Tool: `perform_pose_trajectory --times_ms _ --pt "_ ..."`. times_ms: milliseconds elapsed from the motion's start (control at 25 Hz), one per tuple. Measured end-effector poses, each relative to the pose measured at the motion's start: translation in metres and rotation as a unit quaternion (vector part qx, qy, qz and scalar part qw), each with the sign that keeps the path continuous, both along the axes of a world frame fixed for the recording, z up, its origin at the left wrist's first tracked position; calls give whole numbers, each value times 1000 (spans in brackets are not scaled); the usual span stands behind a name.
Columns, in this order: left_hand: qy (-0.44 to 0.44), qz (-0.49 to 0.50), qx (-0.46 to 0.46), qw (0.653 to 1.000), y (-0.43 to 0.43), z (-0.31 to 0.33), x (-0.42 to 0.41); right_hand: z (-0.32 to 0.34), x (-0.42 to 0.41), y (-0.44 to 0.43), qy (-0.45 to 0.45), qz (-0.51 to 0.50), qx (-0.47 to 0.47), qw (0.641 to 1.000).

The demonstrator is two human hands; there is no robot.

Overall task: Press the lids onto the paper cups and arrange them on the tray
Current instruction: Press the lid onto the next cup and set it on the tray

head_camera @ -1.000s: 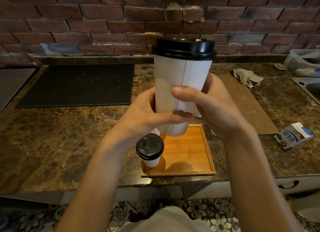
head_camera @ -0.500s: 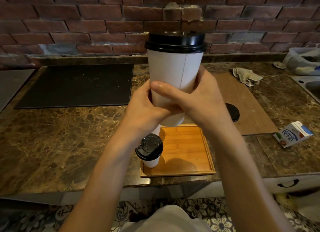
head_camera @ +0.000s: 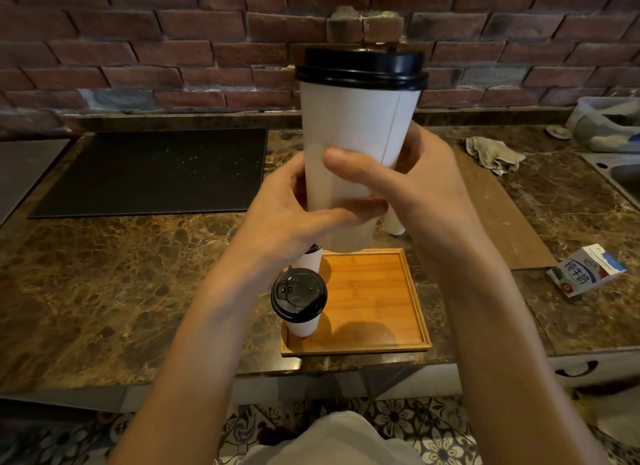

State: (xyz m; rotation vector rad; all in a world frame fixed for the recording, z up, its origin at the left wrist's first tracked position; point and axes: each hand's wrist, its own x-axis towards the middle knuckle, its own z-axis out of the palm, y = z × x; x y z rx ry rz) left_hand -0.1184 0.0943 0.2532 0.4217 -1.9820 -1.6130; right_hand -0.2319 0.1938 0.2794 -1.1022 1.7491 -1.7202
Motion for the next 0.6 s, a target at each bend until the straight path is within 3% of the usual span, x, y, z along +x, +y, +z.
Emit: perform_pose_trajectory --times_ms 320,600 --pt "-1 -109 69 992 -1 1 9 0 -8 6 -74 147 -17 986" --pt "7 -72 49 996 1 2 7 10 -4 8 -10 111 17 994"
